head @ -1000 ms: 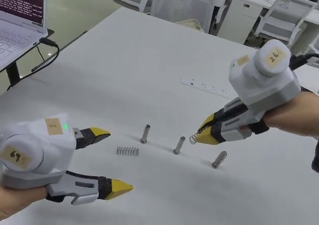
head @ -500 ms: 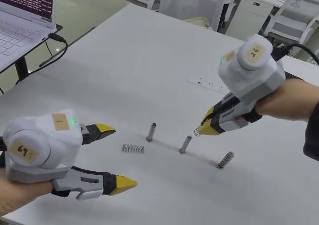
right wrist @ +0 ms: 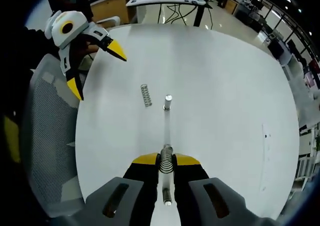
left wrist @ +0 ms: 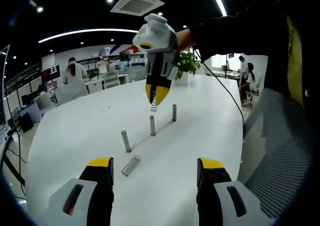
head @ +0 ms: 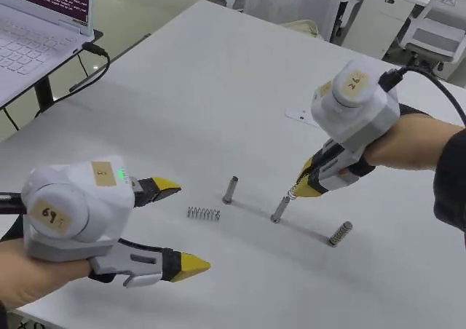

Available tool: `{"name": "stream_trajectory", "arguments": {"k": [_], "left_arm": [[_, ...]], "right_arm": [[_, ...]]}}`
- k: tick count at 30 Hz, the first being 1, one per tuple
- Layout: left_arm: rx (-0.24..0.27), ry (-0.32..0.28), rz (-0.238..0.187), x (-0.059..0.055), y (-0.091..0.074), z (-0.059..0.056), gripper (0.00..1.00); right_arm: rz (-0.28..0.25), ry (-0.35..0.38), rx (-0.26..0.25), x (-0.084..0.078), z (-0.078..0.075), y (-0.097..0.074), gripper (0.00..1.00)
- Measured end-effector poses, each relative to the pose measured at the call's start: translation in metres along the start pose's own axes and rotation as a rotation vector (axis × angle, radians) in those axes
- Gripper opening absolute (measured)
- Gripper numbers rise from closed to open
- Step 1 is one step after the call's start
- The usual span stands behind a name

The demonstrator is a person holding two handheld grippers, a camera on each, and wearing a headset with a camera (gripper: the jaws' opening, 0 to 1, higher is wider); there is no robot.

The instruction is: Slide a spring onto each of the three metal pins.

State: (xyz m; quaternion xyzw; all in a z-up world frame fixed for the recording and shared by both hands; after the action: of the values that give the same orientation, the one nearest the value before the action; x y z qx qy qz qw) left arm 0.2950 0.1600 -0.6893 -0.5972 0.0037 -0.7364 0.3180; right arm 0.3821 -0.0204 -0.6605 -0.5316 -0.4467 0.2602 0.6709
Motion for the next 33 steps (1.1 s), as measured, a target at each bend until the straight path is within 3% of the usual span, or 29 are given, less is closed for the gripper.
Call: {"name": "stream_trajectory", "arguments": {"k": [33], "left_arm": [[-0.007, -0.004, 0.006, -0.002, 0.003, 0.002, 0.61]], "right_arm": [[0.036, 0.010, 0.027, 0.000, -0.008, 0.016, 0.08]]}}
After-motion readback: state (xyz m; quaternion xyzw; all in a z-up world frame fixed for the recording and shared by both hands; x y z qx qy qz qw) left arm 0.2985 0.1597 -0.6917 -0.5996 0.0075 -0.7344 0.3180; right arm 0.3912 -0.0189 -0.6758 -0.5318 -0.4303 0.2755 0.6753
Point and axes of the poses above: the centre of the closed fingertips' face, and the gripper's own axes: y roughly forward along the fingers, z roughly to its left, x roughly out of its top, the point moved 5 cm from there along -y, roughly backward along the fingers, and after that the axes turned 14 degrees about y, right-handed, at the moved point
